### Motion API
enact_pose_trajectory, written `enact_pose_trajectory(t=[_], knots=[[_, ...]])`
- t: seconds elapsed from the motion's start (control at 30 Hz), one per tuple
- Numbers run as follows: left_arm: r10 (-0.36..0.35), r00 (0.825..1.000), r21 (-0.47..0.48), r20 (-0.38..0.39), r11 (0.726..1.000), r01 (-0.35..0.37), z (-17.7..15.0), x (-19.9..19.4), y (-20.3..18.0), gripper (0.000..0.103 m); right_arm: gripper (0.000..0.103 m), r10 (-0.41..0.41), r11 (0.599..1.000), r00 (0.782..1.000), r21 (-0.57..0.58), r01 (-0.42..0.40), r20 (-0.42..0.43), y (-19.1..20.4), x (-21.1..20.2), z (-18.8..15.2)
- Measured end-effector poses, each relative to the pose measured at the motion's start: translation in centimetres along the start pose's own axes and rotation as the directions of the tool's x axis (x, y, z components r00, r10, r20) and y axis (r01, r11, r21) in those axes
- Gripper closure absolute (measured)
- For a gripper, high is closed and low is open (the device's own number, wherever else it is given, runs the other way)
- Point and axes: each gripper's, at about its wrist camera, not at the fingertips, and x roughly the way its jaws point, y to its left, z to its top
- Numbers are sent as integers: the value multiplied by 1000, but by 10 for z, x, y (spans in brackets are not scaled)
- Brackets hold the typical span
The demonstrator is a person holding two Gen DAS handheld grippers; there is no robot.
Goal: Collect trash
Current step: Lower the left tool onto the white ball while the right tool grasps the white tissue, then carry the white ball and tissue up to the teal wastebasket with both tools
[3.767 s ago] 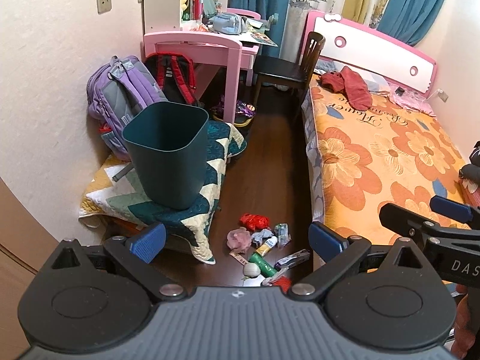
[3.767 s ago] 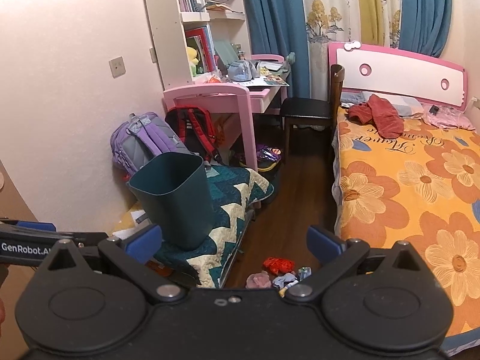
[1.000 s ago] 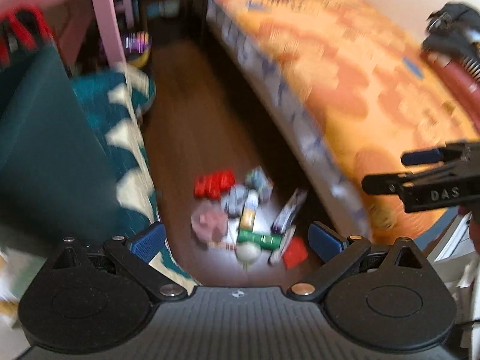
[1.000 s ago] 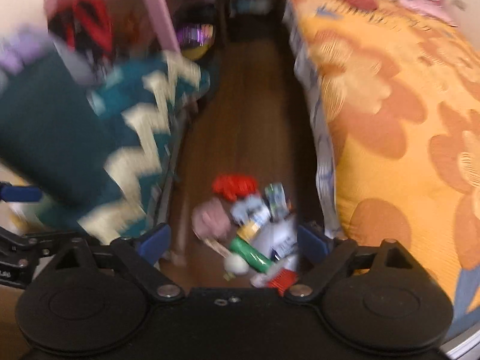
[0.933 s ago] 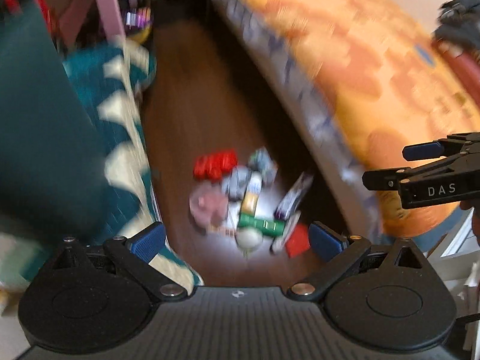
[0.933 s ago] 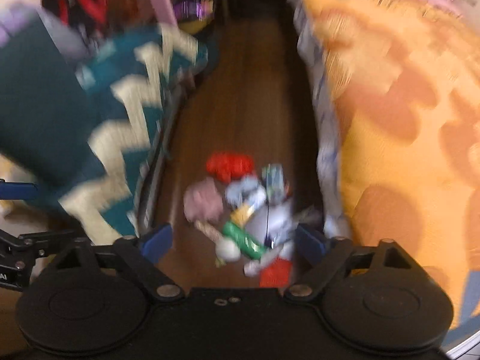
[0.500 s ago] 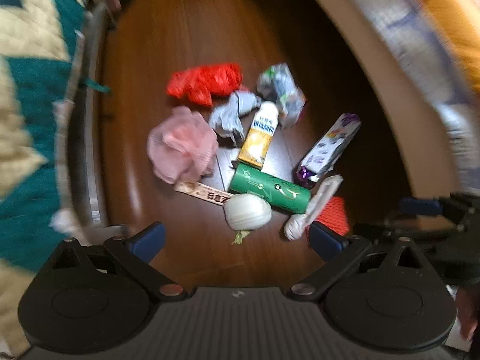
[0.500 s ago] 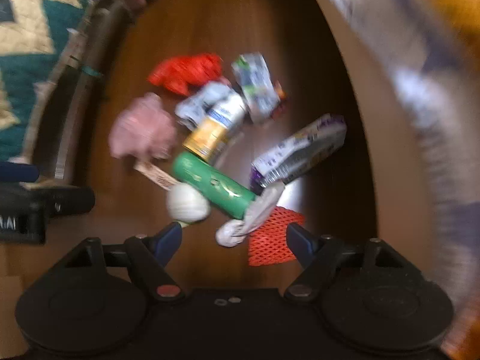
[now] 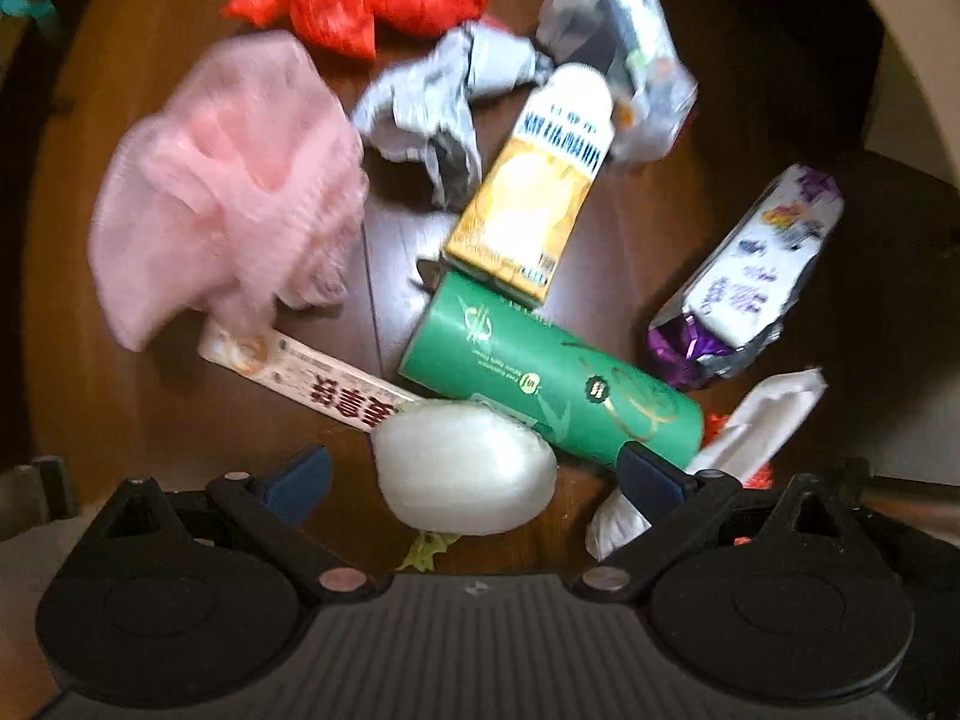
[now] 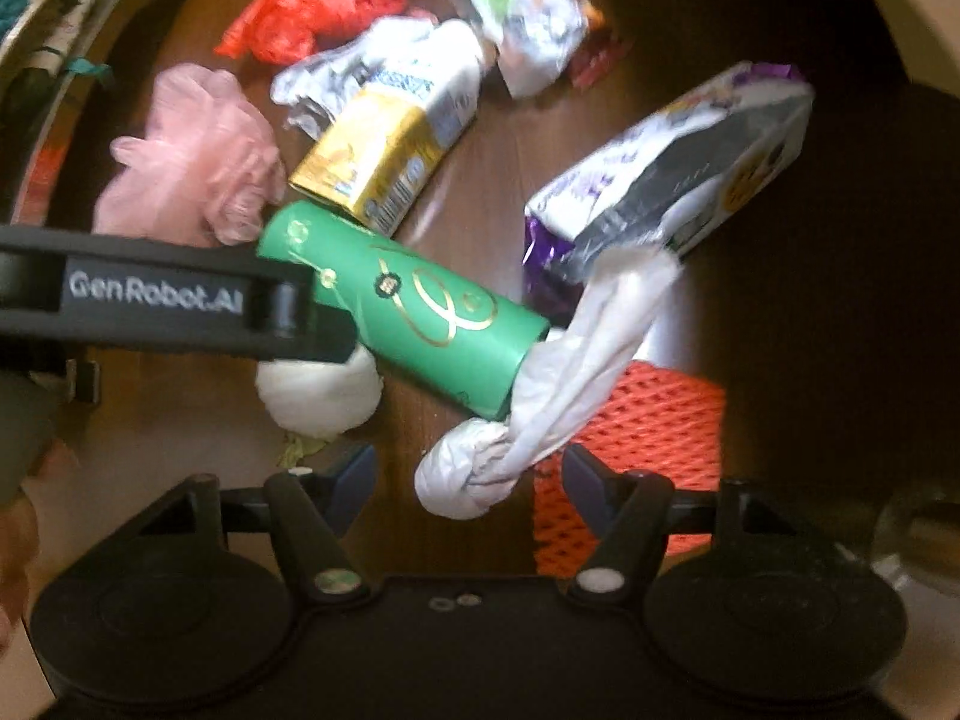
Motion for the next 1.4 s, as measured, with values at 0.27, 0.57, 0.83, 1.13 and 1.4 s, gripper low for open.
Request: enact_pose_trajectory(t=[0.27,0.57,0.83,1.13,1.4], knots=[[26,999,-18,-41,999,-27,-10,33,0,16,44,-20,999,1000,44,21,-9,-2,23,-3],[49,998,0,-40,999,-49,-12,39,1,31,70,-22,998,1000,64,22,2,-8,18,-5],[50,998,-6,-35,999,-50,-23,12,7,34,78,-27,997,1000,72,27,-5,-6,-19,-14],[125,991,74,-38,990,-122,-44,-98,11,35,79,13,1000,1000,22,-13,3,23,-169,-16],[149,989,138,-4,979,-147,-54,-235,6,35,79,55,993,998,-106,-50,43,72,-351,-7]])
